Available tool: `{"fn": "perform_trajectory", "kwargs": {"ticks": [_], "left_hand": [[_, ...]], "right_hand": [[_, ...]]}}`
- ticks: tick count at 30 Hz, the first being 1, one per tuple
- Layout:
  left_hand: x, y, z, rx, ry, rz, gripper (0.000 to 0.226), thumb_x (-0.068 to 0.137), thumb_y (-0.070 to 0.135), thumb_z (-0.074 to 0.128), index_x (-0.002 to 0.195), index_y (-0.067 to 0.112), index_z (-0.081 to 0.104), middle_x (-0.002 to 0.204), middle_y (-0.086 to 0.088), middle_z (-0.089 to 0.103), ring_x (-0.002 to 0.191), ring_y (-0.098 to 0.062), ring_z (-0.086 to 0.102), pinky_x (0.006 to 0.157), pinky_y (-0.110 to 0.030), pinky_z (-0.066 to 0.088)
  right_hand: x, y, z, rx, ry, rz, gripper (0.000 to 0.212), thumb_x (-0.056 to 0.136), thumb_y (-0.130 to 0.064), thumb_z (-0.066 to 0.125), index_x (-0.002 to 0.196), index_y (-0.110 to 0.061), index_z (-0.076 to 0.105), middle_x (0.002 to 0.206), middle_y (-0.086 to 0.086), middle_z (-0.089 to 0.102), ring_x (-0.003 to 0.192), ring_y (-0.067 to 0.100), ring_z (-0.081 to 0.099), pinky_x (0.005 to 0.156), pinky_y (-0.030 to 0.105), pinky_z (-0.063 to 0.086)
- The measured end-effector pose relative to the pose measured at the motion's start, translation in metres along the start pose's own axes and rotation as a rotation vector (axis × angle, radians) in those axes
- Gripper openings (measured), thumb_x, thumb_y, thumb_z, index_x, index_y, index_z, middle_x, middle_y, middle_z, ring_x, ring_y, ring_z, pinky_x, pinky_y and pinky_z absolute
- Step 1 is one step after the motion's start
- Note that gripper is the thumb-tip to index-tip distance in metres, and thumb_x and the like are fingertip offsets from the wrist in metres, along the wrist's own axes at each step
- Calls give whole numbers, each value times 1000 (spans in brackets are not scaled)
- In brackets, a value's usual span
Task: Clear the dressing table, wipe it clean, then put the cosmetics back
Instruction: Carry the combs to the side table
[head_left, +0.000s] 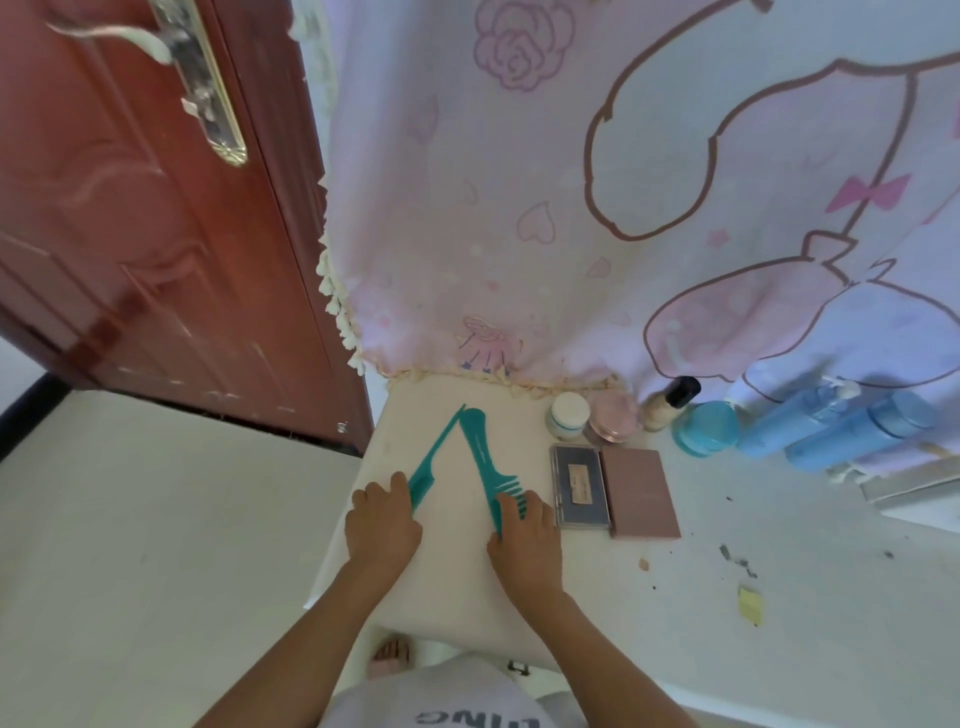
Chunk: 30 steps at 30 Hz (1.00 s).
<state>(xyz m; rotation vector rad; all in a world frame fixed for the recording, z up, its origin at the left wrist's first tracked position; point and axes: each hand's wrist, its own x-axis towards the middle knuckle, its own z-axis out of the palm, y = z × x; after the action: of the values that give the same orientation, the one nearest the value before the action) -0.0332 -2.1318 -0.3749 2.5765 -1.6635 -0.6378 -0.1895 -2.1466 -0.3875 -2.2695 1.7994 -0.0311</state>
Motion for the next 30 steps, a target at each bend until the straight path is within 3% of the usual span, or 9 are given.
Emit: {"fn": "perform_trajectory", "kwargs": {"ticks": [7, 9, 11, 15, 20, 24, 30], "left_hand": [[-6, 6, 1, -71, -31, -42, 27, 84, 21, 52, 106, 8, 44, 99, -9, 47, 77, -17, 40, 61, -27, 36], [-5, 8, -1, -138, -49, -64, 25, 84, 21, 53, 104, 7, 46, 97, -10, 44, 74, -18, 42, 60, -28, 38], [-5, 9, -5, -200, -77, -88, 26, 85, 22, 54, 103, 5, 46, 92, -7, 37, 74, -20, 43, 61, -28, 38], [-5, 11, -9, -281, -72, -102, 30, 85, 23, 56, 104, 2, 47, 93, -7, 36, 76, -21, 45, 65, -27, 40], [0, 8, -23, -337, 28, -179, 33, 84, 22, 59, 105, -2, 49, 98, -13, 43, 83, -29, 54, 71, -31, 43], [-4, -1, -41, -360, 120, -270, 35, 83, 22, 59, 107, -1, 49, 107, -17, 49, 90, -35, 57, 76, -35, 44], [-40, -34, -65, -310, 236, -525, 39, 83, 33, 58, 112, 8, 51, 102, -10, 57, 84, -23, 58, 69, -31, 49]], "right_hand": [[3, 7, -6, 26, 36, 30, 68, 22, -7, 82, 87, -11, 65, 67, 5, 61, 55, 21, 59, 44, 27, 48], [3, 8, -14, 74, -11, 58, 65, 41, -8, 78, 103, -9, 60, 83, 10, 60, 74, 28, 59, 56, 33, 48], [6, 8, -20, 113, -127, 96, 60, 69, -10, 63, 125, -12, 43, 109, 13, 50, 101, 30, 47, 79, 35, 41], [13, 9, -26, 196, -187, 121, 59, 78, -14, 57, 131, -16, 30, 115, 11, 40, 107, 27, 42, 90, 32, 42], [25, 6, -46, 297, -184, 54, 63, 78, -16, 58, 132, -17, 27, 116, 11, 39, 104, 25, 46, 87, 32, 47], [38, -8, -67, 336, -109, -131, 56, 79, -15, 58, 129, -16, 33, 116, 9, 43, 102, 21, 46, 74, 22, 41], [48, -43, -93, 314, -55, -439, 51, 80, -21, 59, 127, -19, 39, 118, 4, 49, 103, 16, 49, 71, 17, 36]]}}
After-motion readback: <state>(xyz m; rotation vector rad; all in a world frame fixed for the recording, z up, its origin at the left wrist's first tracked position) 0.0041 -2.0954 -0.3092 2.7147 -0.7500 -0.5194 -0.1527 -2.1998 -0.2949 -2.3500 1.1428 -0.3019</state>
